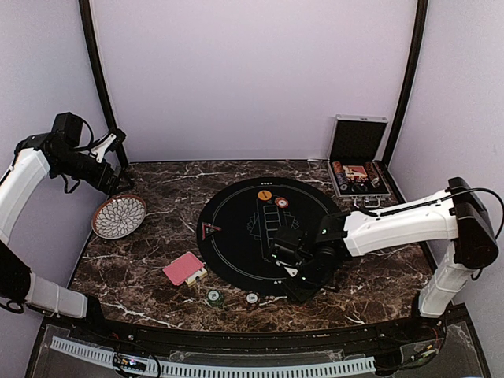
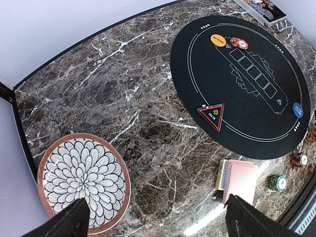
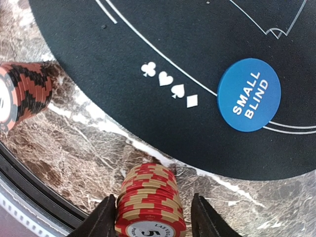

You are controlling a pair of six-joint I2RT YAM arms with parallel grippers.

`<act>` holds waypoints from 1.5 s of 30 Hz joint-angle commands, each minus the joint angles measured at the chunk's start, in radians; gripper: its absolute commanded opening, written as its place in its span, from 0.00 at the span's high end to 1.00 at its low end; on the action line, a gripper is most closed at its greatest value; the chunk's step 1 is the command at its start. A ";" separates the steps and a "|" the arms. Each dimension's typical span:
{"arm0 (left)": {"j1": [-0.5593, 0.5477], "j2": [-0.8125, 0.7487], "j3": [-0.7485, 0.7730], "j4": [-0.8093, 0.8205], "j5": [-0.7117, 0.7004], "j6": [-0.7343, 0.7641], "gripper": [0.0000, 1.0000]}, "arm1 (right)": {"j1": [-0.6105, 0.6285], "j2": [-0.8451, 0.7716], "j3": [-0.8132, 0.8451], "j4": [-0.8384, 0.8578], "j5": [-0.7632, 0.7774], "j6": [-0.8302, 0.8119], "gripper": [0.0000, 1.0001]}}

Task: Distribute texas hold em gaming equipment
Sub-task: Pick up the pile of poker chips from the pile of poker chips, then place the poker chips pile in the dealer area.

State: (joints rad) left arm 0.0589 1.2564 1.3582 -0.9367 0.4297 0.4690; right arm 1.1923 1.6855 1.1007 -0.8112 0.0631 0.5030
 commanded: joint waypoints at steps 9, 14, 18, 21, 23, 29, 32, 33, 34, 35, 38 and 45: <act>0.001 -0.021 0.002 -0.023 0.008 0.011 0.01 | 0.006 -0.010 0.030 -0.034 0.011 -0.007 0.73; 0.002 -0.023 0.001 -0.023 0.008 0.012 0.01 | 0.007 -0.012 0.061 -0.066 0.016 -0.013 0.83; 0.000 -0.025 0.000 -0.024 0.008 0.012 0.01 | 0.006 -0.013 0.098 -0.104 0.024 -0.018 0.85; 0.002 -0.025 0.001 -0.024 0.008 0.014 0.01 | 0.007 -0.006 0.147 -0.144 0.034 -0.030 0.85; 0.001 -0.025 -0.001 -0.021 0.010 0.012 0.01 | 0.006 0.009 0.194 -0.166 0.049 -0.042 0.85; 0.002 -0.025 -0.002 -0.018 0.015 0.011 0.01 | -0.012 0.132 0.386 -0.183 0.083 -0.088 0.86; 0.002 -0.026 -0.004 -0.015 0.019 0.010 0.01 | -0.033 0.248 0.521 -0.179 0.088 -0.128 0.88; 0.001 -0.026 -0.004 -0.016 0.018 0.009 0.01 | -0.041 0.293 0.575 -0.185 0.098 -0.138 0.89; 0.001 -0.026 -0.004 -0.015 0.020 0.010 0.01 | -0.050 0.340 0.631 -0.189 0.098 -0.146 0.90; 0.001 -0.027 -0.004 -0.017 0.018 0.009 0.01 | -0.058 0.379 0.677 -0.181 0.096 -0.155 0.90; 0.002 -0.035 -0.004 -0.017 0.019 0.012 0.01 | -0.085 0.491 0.818 -0.134 0.083 -0.162 0.91; 0.001 -0.036 -0.011 -0.013 0.026 0.011 0.01 | -0.129 0.730 1.081 -0.048 0.074 -0.144 0.91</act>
State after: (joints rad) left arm 0.0589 1.2438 1.3582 -0.9363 0.4316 0.4690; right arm 1.0809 2.3428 2.0632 -0.9222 0.1349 0.3584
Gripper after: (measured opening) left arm 0.987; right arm 0.400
